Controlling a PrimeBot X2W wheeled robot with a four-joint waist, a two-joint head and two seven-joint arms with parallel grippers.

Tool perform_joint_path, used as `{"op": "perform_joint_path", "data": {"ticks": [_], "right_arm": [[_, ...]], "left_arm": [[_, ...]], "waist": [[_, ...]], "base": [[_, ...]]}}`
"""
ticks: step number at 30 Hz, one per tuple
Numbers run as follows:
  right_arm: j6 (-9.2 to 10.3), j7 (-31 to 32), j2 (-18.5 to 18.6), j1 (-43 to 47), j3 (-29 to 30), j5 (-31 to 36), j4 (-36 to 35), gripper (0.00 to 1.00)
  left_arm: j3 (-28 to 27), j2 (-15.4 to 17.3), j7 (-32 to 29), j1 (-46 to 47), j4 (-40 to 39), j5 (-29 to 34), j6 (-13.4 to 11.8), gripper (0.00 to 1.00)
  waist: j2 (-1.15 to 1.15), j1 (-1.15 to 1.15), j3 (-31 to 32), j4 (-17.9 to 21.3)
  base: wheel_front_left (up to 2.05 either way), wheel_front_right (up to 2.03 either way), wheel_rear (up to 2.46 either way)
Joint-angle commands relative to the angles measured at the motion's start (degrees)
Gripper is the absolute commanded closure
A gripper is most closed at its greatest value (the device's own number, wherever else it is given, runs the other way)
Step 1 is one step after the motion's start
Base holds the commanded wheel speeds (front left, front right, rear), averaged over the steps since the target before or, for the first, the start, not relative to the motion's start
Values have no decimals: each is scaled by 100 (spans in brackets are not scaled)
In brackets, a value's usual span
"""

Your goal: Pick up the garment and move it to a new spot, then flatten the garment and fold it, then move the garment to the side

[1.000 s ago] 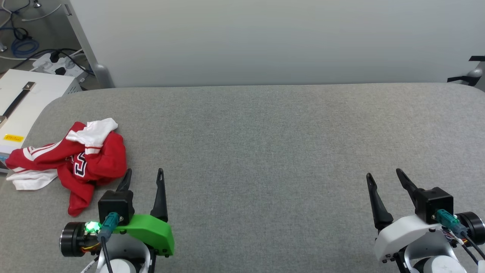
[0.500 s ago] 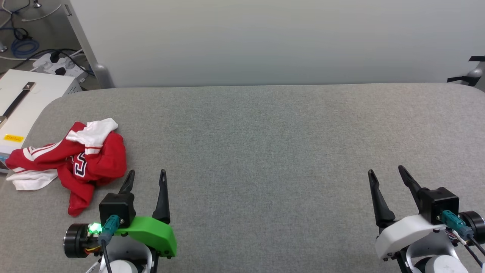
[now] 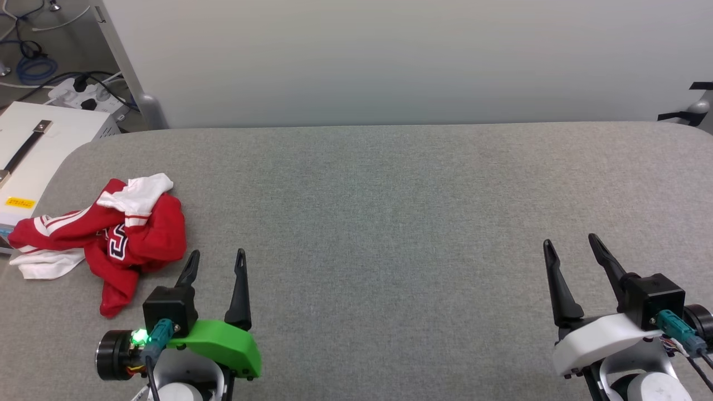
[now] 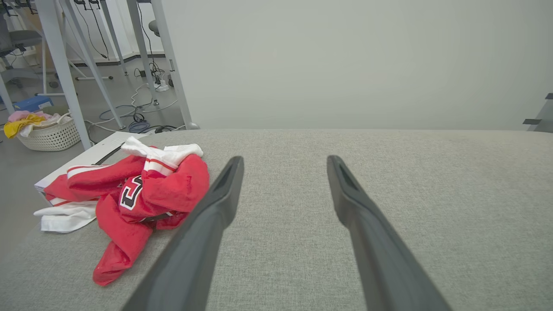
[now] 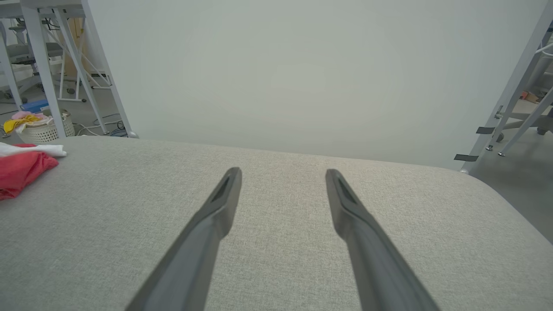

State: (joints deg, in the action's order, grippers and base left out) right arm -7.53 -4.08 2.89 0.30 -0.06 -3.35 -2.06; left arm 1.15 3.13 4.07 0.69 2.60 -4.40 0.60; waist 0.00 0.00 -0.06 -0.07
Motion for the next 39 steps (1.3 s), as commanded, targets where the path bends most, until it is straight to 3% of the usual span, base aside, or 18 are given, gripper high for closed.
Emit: {"op": "perform_joint_path", "data": {"ticks": [1,39], "right_arm": [[1,-69,0,72,-9,-67,-61,0],[3,-514,-1,142,-20,-343,478,0]], "left_arm": [[-1,-8,55,-40,-9,-52,22,0],[205,-15,507,-102,404,-404,153,0]], "waist": [[0,0,1,0],[0,0,4,-28]], "base": [[0,0,0],[0,0,0]]}}
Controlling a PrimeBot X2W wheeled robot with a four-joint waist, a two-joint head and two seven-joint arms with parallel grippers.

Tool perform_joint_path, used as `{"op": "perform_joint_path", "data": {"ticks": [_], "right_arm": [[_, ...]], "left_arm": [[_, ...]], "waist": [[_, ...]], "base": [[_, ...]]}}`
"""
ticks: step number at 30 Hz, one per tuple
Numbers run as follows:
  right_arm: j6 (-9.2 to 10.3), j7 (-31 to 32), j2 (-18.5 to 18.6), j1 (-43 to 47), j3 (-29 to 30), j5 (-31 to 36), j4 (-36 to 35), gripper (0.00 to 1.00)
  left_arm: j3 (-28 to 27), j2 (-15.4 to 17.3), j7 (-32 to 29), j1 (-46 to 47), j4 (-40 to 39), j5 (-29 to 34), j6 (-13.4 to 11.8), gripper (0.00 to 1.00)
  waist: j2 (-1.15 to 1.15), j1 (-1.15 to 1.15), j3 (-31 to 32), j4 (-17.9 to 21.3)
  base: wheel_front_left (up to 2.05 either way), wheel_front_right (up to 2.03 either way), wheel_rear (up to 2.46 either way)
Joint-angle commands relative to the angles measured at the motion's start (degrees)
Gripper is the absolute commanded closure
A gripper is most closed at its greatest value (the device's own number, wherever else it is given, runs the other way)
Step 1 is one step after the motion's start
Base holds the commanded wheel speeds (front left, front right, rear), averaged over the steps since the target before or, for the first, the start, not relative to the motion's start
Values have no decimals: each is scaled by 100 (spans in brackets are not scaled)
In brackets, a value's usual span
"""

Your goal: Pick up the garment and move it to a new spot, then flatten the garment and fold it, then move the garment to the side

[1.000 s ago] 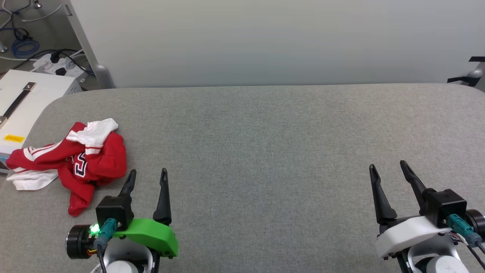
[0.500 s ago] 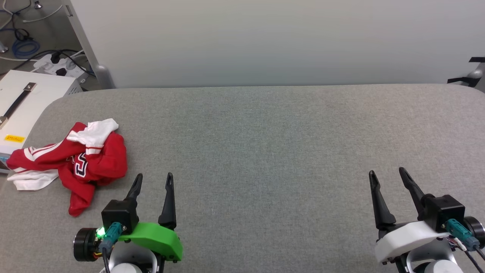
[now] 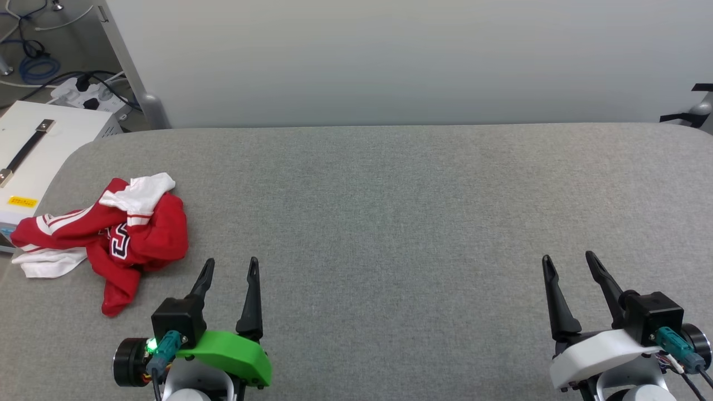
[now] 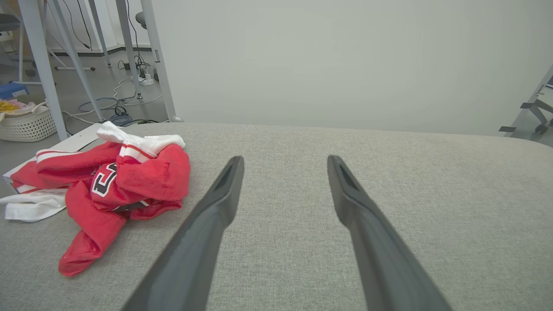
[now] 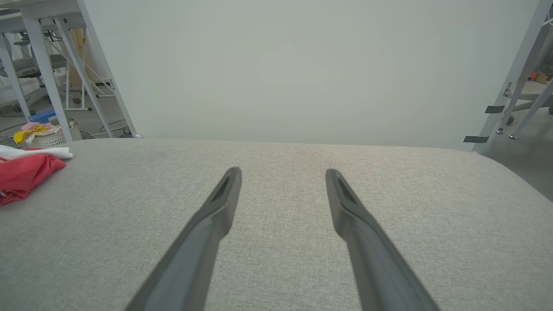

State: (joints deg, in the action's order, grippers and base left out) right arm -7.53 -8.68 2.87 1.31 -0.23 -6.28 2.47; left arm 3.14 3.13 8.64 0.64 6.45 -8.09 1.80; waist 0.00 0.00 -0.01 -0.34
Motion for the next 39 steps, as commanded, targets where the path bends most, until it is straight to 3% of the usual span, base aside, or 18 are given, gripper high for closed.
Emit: {"op": "perform_joint_path", "data": {"ticks": [1,16,39], "right_arm": [[3,-67,1,43,-1,-59,34,0],[3,-241,1,59,-95,-179,89,0],[4,-511,1,48,-492,-373,275,0]], "left_arm": [[11,-15,63,-97,26,-43,35,0],[51,-18,240,-66,134,-162,9,0],[110,-23,513,-61,359,-310,108,0]], "waist": [[0,0,-3,-4],[0,0,-39,-360],[0,0,-94,-1959]], "base": [[0,0,0],[0,0,0],[0,0,0]]}}
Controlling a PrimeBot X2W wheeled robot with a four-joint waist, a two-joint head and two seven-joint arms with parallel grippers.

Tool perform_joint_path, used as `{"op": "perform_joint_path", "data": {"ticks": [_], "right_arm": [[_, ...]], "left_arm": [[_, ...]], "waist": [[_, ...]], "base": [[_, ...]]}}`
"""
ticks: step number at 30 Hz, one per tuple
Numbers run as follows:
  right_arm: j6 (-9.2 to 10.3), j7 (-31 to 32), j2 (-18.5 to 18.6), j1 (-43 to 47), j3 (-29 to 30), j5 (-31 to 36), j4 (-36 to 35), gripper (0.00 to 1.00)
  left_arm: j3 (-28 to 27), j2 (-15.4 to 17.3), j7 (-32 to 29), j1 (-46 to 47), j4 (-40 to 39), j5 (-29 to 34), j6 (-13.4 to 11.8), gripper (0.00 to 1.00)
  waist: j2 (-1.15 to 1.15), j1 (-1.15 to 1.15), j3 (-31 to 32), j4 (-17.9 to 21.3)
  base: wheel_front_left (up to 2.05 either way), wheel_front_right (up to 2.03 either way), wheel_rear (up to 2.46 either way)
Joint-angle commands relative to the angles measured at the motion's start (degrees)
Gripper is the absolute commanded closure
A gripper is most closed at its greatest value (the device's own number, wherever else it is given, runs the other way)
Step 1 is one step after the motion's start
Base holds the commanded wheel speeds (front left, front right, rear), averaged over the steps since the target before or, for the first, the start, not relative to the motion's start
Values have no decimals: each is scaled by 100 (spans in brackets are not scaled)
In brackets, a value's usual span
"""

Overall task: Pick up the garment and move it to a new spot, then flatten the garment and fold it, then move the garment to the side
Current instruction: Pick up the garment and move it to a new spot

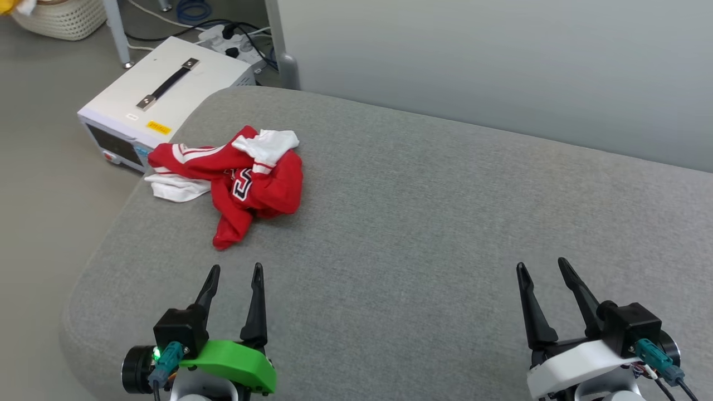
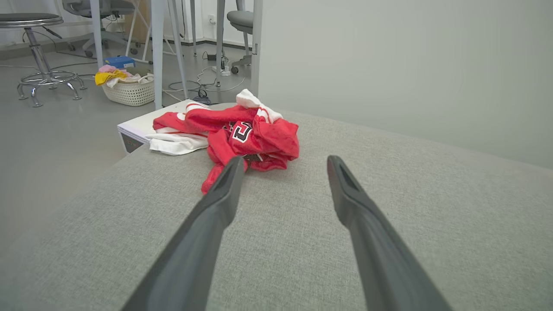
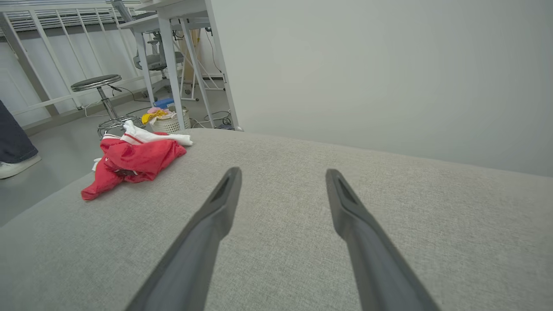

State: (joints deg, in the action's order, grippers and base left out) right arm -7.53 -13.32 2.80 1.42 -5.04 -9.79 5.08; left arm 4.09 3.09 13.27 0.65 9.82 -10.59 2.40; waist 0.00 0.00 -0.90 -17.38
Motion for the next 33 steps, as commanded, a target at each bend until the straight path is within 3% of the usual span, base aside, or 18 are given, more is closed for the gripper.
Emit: {"op": "perform_joint_path", "data": {"ticks": [1,9,17,27,33], "right_arm": [[4,-58,8,36,-23,-21,24,0],[4,-153,8,37,-134,-82,94,0],[4,-168,8,84,-167,-92,100,0],[4,-168,8,6,-210,7,41,0],[4,-168,8,-227,-233,234,-61,0]], "left_arm": [[19,-20,62,-65,33,-70,51,0],[44,-21,159,-88,108,-122,104,0],[56,-22,173,-106,105,-128,131,0],[-36,-22,173,30,25,-231,147,0],[-30,146,173,891,477,-308,401,0]], "waist": [[0,0,-4,-309],[0,0,0,-691],[0,0,33,-782],[0,0,-181,-672],[0,0,-751,-357]], "base": [[0,0,0],[0,0,0],[0,0,0],[0,0,0],[0,0,0]]}}
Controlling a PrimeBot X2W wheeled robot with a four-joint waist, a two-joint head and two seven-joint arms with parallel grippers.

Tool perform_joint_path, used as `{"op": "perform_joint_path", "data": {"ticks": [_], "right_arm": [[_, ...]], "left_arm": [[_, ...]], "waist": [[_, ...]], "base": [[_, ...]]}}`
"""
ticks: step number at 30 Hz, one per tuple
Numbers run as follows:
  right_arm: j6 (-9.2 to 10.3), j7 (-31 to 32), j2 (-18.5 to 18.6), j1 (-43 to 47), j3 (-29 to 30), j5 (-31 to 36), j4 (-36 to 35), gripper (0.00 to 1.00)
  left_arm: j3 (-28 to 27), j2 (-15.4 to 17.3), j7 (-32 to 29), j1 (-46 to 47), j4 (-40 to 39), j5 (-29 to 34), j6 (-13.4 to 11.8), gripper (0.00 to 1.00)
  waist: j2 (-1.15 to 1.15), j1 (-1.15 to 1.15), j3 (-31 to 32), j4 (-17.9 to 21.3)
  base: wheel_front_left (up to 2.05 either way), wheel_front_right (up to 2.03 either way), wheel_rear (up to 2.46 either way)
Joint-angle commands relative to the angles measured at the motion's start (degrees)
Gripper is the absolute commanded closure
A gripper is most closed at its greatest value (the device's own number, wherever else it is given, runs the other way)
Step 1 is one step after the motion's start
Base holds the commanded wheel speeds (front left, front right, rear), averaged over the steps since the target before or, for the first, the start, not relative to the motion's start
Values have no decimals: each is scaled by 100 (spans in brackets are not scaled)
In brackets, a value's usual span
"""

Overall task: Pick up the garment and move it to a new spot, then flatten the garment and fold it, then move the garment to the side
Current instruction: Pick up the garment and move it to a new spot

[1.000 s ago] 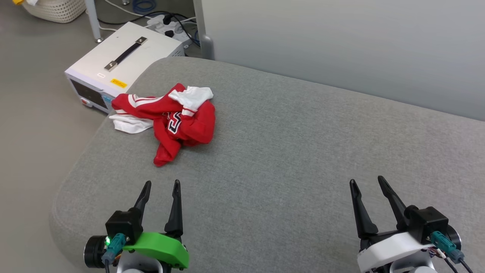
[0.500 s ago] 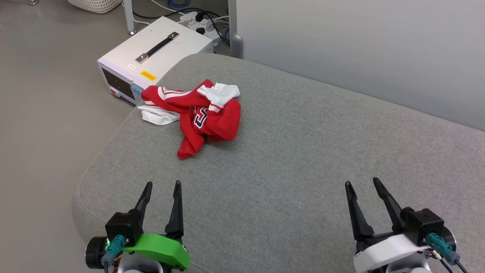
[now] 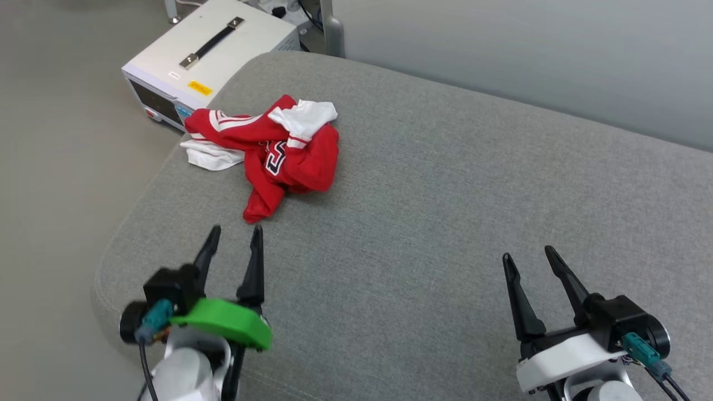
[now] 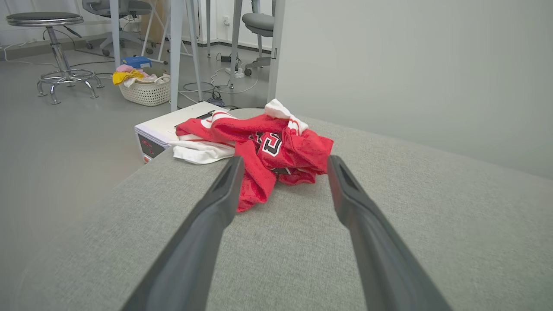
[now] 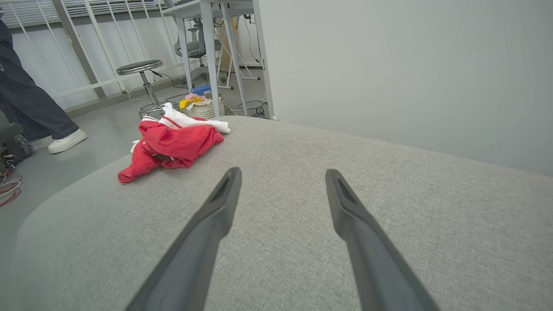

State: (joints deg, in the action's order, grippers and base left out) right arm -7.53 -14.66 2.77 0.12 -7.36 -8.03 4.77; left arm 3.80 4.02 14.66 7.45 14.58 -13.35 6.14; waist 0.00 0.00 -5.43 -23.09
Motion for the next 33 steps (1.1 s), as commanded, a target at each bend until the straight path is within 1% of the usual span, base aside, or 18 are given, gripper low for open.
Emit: {"op": "perform_joint_path", "data": {"ticks": [1,2,3,6,8,12,14,16,19,21,25,29,30,33], "right_arm": [[4,-34,10,-131,-7,91,-40,0],[4,-34,10,-176,-11,133,-54,0],[4,-34,10,-300,-28,212,-109,0],[4,-34,10,-452,-83,299,-165,0],[4,-34,10,-546,-96,344,-209,0],[4,-34,10,-729,-156,406,-295,0],[4,-34,10,-814,-196,426,-319,0],[4,-34,10,-896,-219,436,-327,0],[4,-34,10,-1000,-265,457,-344,0],[4,-34,10,-1045,-281,462,-335,0],[4,-34,10,-1093,-316,460,-328,0],[4,-34,10,-1123,-321,464,-318,0],[4,-34,10,-1130,-319,466,-309,0],[4,-34,10,-1137,-310,466,-285,0]], "left_arm": [[13,127,30,406,77,-71,51,0],[54,225,-47,662,182,-136,77,0],[196,532,-530,1376,418,-370,118,0],[455,919,-1301,2108,700,-746,130,0],[683,1197,-1873,2527,907,-1084,132,0],[1050,1739,-2813,3236,1333,-1738,133,0],[1230,1980,-3179,3500,1547,-1987,134,0],[1378,2147,-3455,3723,1734,-2266,134,0],[1599,2425,-3656,4066,2114,-2613,134,0],[1691,2510,-3676,4183,2316,-2750,134,0],[1866,2626,-3593,4364,2712,-2934,134,0],[2077,2649,-3464,4490,2988,-3089,135,0],[2163,2652,-3439,4506,3025,-3134,135,100],[2362,2659,-3331,4531,3068,-3281,135,100]], "waist": [[0,0,-379,257],[0,0,-481,308],[0,0,-748,455],[0,0,-1031,638],[0,0,-1215,754],[0,0,-1571,998],[0,0,-1731,1121],[0,0,-1866,1227],[0,0,-2081,1405],[0,0,-2151,1477],[0,0,-2241,1563],[0,0,-2286,1584],[0,0,-2290,1582],[0,0,-2259,1556]], "base": [[0,0,0],[0,0,0],[0,0,0],[0,0,0],[0,0,0],[0,0,0],[0,0,0],[0,0,0],[0,0,0],[0,0,0],[0,0,0],[0,0,0],[0,0,0],[0,0,0]]}}
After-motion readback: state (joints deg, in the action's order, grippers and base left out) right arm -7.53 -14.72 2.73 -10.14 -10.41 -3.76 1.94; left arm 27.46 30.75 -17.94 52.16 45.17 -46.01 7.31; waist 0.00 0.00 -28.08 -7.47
